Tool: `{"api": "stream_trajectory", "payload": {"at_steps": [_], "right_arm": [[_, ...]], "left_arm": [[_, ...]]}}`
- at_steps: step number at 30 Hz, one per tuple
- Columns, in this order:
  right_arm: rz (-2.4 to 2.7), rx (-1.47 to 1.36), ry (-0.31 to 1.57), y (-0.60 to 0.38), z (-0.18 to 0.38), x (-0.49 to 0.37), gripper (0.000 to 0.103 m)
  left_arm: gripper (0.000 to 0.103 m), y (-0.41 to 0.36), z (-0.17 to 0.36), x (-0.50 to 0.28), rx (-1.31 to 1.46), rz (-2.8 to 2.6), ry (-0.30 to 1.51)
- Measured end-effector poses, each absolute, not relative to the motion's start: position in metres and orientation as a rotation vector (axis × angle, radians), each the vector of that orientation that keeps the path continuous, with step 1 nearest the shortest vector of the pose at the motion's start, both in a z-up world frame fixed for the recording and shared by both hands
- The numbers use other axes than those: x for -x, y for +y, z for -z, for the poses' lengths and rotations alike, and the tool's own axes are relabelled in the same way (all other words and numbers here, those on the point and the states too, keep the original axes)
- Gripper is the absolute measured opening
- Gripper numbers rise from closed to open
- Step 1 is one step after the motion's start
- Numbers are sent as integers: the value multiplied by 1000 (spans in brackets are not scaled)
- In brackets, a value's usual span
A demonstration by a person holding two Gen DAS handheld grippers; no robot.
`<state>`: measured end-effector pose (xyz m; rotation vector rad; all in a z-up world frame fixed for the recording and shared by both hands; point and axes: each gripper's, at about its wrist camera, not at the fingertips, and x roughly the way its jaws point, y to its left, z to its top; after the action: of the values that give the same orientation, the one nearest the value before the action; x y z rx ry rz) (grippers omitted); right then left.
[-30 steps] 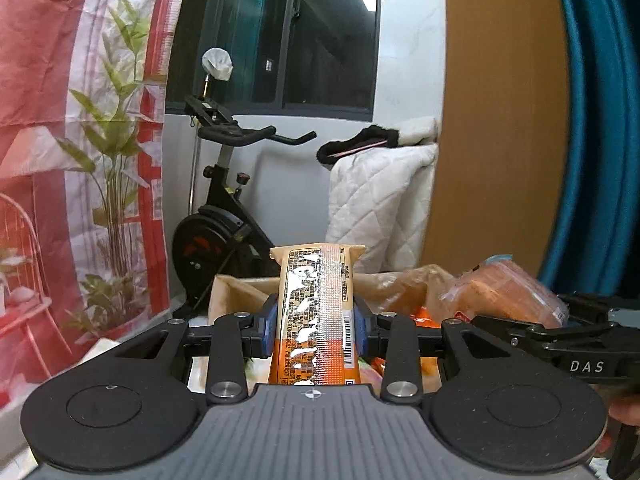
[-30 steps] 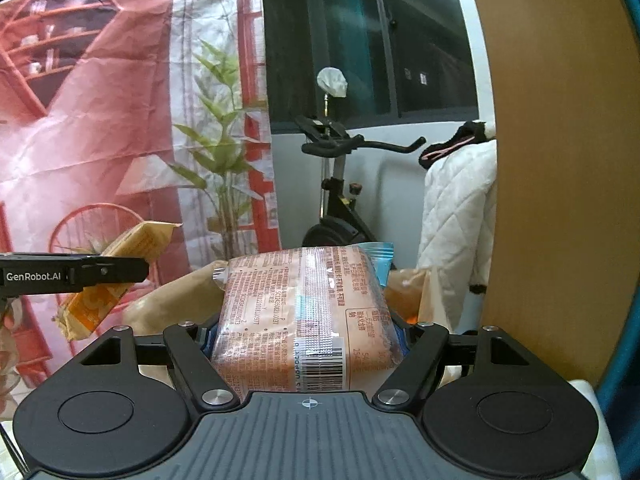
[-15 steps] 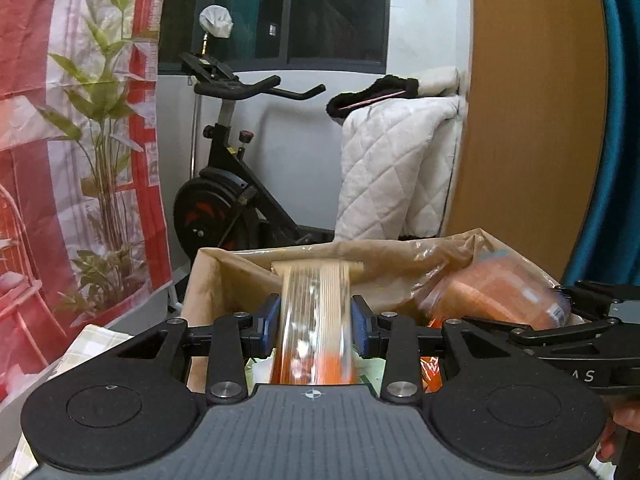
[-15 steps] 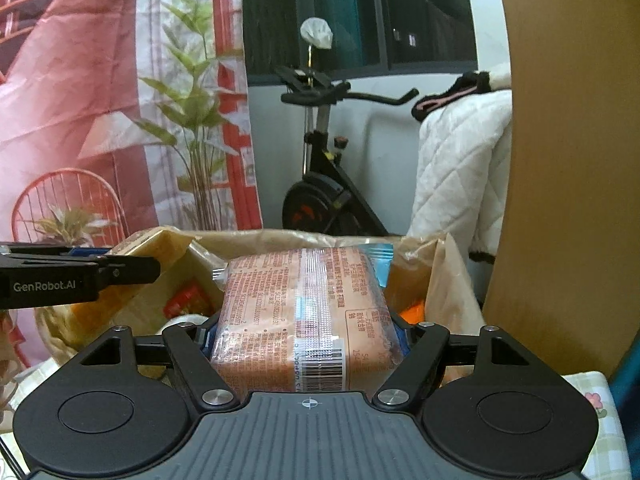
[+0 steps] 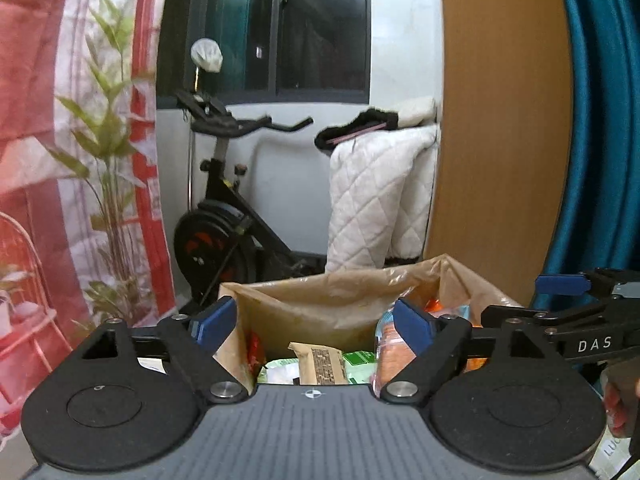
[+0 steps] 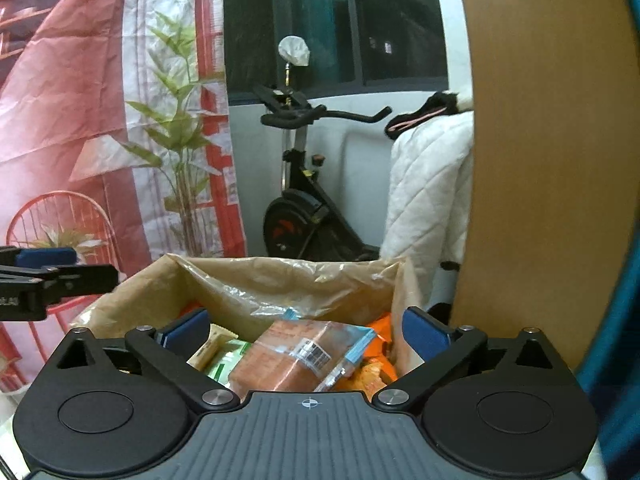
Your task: Organize snacks
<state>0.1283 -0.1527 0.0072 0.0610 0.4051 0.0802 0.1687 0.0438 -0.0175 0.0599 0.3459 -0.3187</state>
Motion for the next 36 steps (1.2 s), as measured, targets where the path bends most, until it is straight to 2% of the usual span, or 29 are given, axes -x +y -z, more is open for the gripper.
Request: {"api": "stream_trajectory", "payload": {"at_steps": [6, 18, 36], "right_arm": [[-91, -63, 359, -142, -37, -75, 102], [-64, -101, 284, -134, -66, 20, 102], [-56, -119, 294, -128, -74, 52, 102]], "left_arm": [[95, 47, -7, -118, -31, 307, 303], [96, 44, -37, -35, -63, 219, 238], [98, 43, -36, -17, -46, 155, 242]]}}
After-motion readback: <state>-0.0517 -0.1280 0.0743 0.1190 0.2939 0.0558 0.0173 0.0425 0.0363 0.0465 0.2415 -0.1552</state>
